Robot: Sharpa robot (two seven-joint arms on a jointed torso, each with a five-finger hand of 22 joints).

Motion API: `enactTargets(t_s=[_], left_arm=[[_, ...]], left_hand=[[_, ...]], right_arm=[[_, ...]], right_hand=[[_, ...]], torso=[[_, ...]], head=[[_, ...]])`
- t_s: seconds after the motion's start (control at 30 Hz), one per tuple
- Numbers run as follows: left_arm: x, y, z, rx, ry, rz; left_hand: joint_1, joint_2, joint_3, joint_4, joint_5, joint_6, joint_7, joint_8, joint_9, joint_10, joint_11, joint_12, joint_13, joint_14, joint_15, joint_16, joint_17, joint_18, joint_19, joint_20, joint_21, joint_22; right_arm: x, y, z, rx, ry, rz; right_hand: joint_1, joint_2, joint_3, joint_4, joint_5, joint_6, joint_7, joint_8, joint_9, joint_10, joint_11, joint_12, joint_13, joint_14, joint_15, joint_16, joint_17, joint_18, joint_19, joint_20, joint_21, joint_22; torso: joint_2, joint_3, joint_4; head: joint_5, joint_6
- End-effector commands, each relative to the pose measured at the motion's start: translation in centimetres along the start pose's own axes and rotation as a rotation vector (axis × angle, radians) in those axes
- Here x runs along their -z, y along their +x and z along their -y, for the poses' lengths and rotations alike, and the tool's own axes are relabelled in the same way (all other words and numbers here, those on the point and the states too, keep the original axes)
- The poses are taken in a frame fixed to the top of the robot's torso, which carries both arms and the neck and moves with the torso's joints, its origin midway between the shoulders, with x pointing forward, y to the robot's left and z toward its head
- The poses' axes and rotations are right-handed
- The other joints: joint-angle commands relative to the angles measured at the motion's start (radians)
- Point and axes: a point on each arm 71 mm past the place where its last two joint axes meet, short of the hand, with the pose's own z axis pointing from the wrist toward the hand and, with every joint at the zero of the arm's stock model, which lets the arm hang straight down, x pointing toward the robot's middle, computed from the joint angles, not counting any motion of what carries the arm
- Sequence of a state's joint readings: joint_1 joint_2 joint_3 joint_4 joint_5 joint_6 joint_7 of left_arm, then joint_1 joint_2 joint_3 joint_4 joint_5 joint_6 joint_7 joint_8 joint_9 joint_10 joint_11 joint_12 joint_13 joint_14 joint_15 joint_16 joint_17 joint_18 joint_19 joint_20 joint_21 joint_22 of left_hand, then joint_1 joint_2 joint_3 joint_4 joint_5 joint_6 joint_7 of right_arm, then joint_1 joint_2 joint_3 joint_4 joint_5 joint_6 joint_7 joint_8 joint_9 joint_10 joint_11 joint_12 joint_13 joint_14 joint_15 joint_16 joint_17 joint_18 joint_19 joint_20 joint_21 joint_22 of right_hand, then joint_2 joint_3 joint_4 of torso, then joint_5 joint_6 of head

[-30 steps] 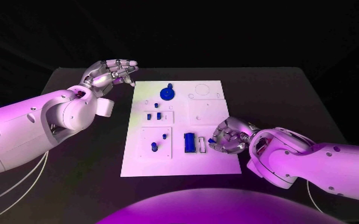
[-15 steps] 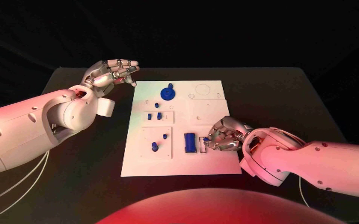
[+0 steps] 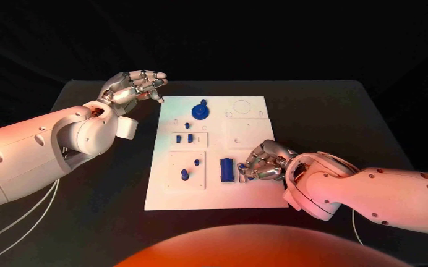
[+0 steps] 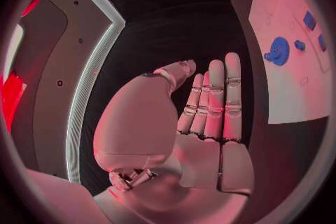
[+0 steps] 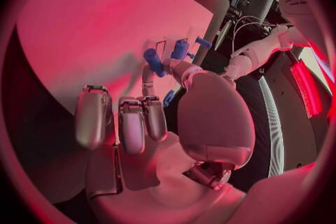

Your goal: Assemble the parts on the task board

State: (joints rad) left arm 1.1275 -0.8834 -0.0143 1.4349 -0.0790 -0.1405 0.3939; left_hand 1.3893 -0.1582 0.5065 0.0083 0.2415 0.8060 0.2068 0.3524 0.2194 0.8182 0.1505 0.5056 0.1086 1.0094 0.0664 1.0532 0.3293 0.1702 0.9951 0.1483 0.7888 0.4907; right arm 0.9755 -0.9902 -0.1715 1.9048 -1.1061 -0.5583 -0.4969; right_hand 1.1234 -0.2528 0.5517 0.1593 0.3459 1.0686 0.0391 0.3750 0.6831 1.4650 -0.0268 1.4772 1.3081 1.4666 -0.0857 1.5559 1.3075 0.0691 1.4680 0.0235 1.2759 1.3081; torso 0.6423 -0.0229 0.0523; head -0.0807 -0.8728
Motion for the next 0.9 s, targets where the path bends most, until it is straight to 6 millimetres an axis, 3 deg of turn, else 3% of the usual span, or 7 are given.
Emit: enactTargets(t_s=[0.03, 0.57, 0.9], left_arm=[[-0.02, 0.32, 0.10, 0.000, 0.007, -0.026], [-0.05, 0.34, 0.09, 0.000, 0.007, -0.029], [-0.05, 0.32, 0.08, -0.002, 0.005, -0.029]], left_hand=[[-0.011, 0.002, -0.002, -0.001, 0.005, -0.007, 0.009, 0.005, 0.001, -0.008, 0.002, 0.005, -0.002, -0.005, 0.000, 0.004, -0.001, 0.014, -0.009, 0.000, 0.003, 0.001], [-0.012, 0.003, -0.002, 0.000, 0.005, -0.008, 0.009, 0.005, 0.001, -0.009, 0.002, 0.005, -0.002, -0.006, 0.000, 0.004, -0.002, 0.013, -0.009, 0.000, 0.003, 0.001], [-0.013, 0.003, -0.002, 0.001, 0.005, -0.008, 0.009, 0.006, 0.001, -0.010, 0.002, 0.006, -0.002, -0.006, 0.000, 0.005, -0.002, 0.014, -0.009, 0.001, 0.003, 0.000]], right_arm=[[-0.02, 0.23, -0.07, 0.007, 0.002, -0.016], [-0.23, 0.31, -0.06, 0.034, 0.008, -0.019], [-0.27, 0.48, -0.25, 0.051, -0.005, -0.029]], right_hand=[[-0.016, 0.000, -0.019, 0.007, -0.002, 0.009, 0.001, -0.005, -0.003, 0.079, -0.006, -0.001, 0.210, 0.097, -0.005, 0.001, 0.227, -0.014, 0.014, -0.003, -0.002, 0.188], [-0.040, 0.012, -0.079, 0.049, -0.002, 0.036, -0.008, 0.001, -0.003, 0.079, -0.013, -0.005, 0.208, 0.099, -0.010, 0.005, 0.238, -0.015, 0.018, -0.007, 0.005, 0.191], [-0.048, 0.004, -0.111, 0.070, -0.002, 0.040, -0.010, 0.003, -0.003, 0.079, -0.015, -0.006, 0.208, 0.099, -0.012, 0.005, 0.238, -0.015, 0.018, -0.009, 0.003, 0.190]], torso=[[0.000, 0.0004, 0.0004], [0.001, -0.0001, 0.0005], [0.000, 0.0003, -0.0004]], head=[[0.001, 0.000], [0.001, 0.000], [0.003, 0.000]])
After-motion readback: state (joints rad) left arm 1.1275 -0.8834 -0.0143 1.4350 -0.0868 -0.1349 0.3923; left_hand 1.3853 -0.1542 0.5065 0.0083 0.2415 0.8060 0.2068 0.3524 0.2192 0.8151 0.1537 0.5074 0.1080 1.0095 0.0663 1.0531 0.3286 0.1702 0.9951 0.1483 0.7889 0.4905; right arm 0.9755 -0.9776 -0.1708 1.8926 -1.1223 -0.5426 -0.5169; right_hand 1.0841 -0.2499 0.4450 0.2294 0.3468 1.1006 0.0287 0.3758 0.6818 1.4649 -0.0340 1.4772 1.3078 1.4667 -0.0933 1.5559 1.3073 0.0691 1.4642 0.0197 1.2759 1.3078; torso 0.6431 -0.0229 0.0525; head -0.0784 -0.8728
